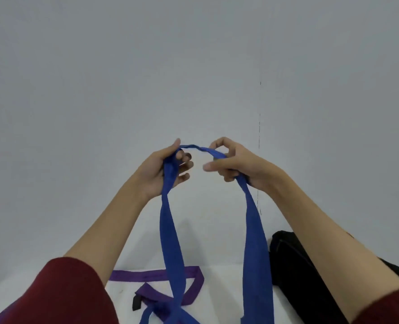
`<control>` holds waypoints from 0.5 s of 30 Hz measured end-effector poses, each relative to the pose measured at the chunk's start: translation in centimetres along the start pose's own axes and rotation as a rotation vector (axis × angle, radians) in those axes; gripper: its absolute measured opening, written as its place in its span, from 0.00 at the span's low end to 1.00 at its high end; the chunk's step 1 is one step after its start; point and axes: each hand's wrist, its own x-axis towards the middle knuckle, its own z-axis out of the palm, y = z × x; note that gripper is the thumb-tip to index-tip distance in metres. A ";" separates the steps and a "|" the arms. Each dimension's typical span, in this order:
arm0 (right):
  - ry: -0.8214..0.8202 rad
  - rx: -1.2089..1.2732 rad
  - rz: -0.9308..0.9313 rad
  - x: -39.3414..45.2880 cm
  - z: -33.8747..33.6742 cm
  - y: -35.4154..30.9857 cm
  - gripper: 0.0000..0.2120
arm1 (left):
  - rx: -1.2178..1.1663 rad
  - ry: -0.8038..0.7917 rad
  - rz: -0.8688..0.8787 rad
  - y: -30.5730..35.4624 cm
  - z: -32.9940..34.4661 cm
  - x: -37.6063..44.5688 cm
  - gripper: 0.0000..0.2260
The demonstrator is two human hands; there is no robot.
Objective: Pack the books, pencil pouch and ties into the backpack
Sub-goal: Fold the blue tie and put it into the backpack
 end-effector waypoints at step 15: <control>0.226 0.285 0.132 0.0 -0.7 2.8 0.12 | 0.736 -0.094 -0.073 -3.9 1.7 1.6 0.18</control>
